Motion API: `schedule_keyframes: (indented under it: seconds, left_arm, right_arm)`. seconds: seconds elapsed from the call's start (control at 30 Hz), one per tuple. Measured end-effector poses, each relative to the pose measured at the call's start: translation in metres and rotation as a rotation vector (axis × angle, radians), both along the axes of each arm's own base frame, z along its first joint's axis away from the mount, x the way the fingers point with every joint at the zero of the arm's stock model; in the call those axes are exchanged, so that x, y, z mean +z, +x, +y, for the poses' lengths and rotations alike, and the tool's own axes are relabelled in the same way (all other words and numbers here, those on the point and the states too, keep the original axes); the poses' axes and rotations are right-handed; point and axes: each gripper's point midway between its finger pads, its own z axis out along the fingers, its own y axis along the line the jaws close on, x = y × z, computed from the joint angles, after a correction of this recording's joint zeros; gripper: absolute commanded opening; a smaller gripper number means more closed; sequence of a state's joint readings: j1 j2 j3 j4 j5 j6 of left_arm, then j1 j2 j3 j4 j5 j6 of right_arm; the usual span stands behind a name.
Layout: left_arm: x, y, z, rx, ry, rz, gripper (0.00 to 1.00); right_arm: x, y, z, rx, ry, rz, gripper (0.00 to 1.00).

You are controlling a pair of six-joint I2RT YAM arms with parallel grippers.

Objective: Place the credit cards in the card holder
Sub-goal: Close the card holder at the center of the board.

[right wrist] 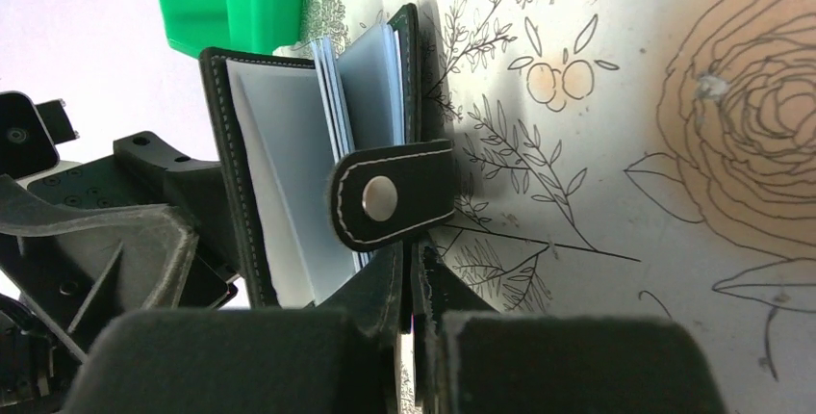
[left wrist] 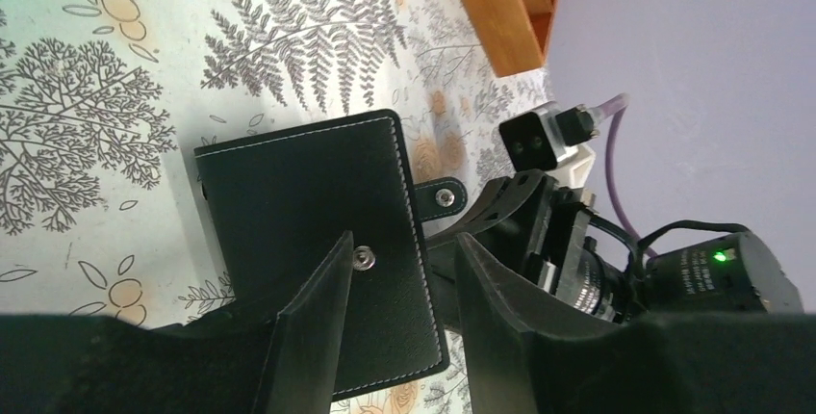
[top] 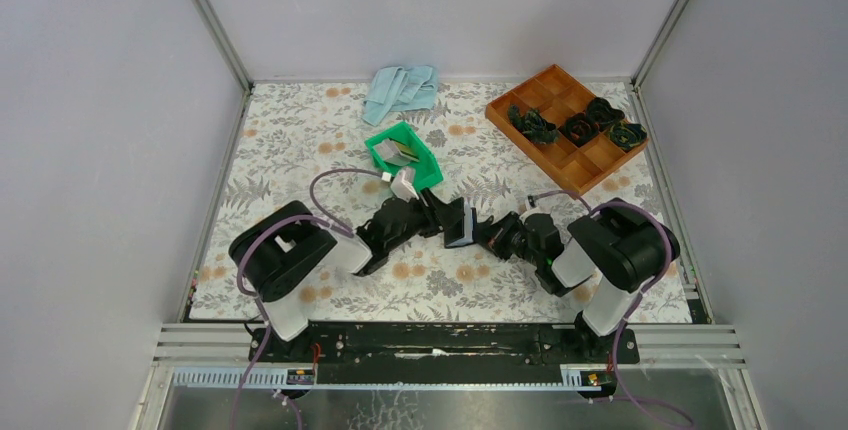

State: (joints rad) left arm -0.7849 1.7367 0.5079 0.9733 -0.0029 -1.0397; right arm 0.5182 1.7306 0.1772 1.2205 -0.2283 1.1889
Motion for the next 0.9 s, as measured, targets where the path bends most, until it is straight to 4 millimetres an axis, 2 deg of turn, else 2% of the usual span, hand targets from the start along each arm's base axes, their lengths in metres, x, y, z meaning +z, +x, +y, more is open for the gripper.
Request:
schedule_keyframes:
  seconds: [0.27, 0.7, 0.9]
  left_arm:
    - [-0.019, 0.003, -0.016, -0.062, 0.074, 0.055, 0.50]
    - [-0.032, 0.006, -0.024, -0.094, 0.154, 0.095, 0.49]
    - [-0.038, 0.009, -0.026, -0.087, 0.171, 0.105, 0.48]
  right_arm:
    - [-0.004, -0.002, -0.001, 0.008, -0.018, 0.001, 0.04]
    - [-0.004, -0.004, -0.003, 0.035, -0.066, -0.024, 0.32]
    - [-0.001, -0.008, -0.009, 0.043, -0.129, -0.045, 0.36]
